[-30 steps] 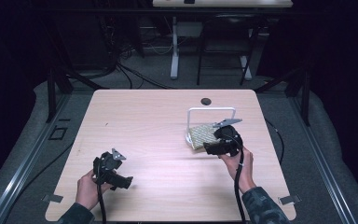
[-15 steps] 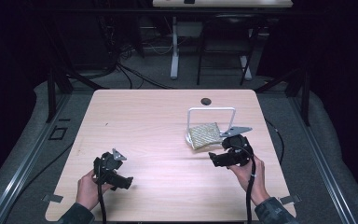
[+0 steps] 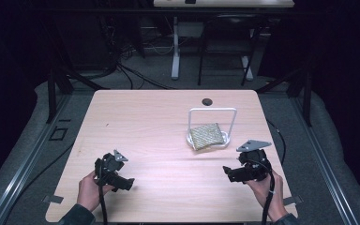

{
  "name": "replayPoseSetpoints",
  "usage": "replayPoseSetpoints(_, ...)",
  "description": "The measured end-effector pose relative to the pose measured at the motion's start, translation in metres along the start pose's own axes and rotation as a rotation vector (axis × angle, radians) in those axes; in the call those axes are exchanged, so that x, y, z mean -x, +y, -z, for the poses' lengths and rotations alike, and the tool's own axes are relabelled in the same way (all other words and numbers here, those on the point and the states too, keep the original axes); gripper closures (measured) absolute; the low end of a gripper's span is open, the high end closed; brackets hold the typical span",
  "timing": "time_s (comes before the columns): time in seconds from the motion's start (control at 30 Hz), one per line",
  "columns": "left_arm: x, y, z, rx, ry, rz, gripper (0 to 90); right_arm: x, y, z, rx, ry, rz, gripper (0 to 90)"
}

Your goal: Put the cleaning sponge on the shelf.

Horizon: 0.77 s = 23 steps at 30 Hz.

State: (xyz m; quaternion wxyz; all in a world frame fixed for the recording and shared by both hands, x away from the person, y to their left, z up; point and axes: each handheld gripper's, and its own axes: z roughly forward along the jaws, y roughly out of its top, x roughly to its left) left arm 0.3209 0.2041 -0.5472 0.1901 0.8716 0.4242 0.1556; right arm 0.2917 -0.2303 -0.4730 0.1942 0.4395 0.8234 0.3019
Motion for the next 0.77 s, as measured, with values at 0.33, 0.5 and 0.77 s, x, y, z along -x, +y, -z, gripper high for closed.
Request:
replayPoseSetpoints(0.33,0.001,0.001,-0.003,-0.010,-0.011,-0.018,0.9,0.004,-0.041,-0.002,-0.031,-0.030,0.025,12.1)
replayPoseSetpoints(0.5,0.000,0.001,-0.003,-0.009,-0.012,-0.017,0.9,0.000,-0.050,-0.014,-0.098,-0.043,0.061,12.0)
replayPoseSetpoints(0.77,-0.001,0.002,-0.005,-0.006,-0.020,-0.014,0.8,0.004,-0.057,-0.026,-0.158,-0.046,0.064,13.0)
